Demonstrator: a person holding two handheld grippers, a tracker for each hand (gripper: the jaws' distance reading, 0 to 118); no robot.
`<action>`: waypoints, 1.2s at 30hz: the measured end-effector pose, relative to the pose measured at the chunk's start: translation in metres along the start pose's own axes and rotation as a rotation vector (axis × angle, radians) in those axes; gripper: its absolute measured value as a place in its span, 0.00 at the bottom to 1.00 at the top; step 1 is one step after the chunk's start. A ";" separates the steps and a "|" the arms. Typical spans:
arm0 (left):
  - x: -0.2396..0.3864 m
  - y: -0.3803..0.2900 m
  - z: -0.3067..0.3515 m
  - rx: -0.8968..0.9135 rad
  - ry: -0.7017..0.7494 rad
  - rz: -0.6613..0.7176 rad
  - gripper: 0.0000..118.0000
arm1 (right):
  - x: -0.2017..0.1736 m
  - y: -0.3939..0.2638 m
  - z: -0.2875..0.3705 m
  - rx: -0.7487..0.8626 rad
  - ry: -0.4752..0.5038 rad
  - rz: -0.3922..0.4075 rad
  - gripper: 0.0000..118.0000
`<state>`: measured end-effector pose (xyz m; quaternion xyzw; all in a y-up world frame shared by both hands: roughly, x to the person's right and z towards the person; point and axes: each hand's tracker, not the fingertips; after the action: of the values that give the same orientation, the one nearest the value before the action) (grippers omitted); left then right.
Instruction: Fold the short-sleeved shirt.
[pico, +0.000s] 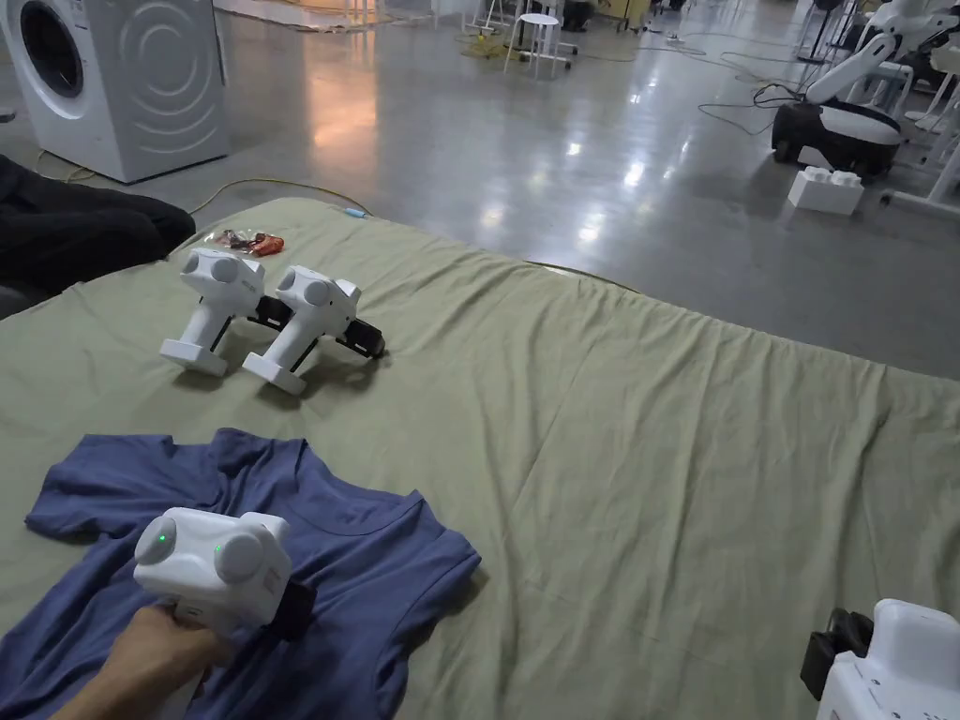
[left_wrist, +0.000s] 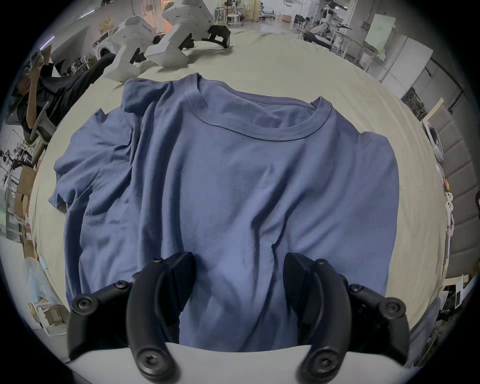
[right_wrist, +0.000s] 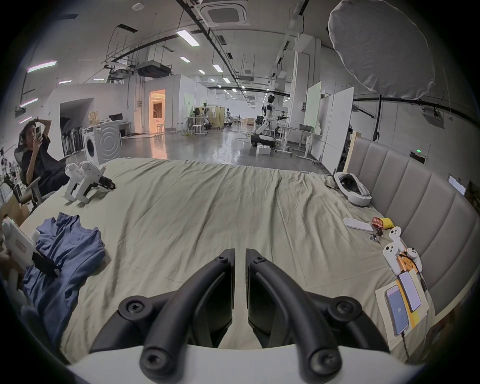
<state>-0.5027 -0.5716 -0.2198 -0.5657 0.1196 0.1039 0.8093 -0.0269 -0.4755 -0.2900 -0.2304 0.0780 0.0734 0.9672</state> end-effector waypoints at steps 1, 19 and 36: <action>-0.002 -0.002 0.005 0.003 0.003 0.003 0.68 | -0.001 -0.001 0.000 -0.002 0.002 0.004 0.09; -0.015 -0.010 0.001 0.059 -0.021 0.042 0.69 | -0.005 -0.022 -0.001 -0.056 0.026 0.005 0.09; 0.004 -0.015 -0.017 0.164 0.099 0.012 0.05 | 0.000 -0.040 -0.012 -0.078 0.035 -0.007 0.09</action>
<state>-0.4959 -0.5925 -0.2136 -0.5011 0.1710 0.0703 0.8454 -0.0214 -0.5166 -0.2828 -0.2693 0.0910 0.0688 0.9563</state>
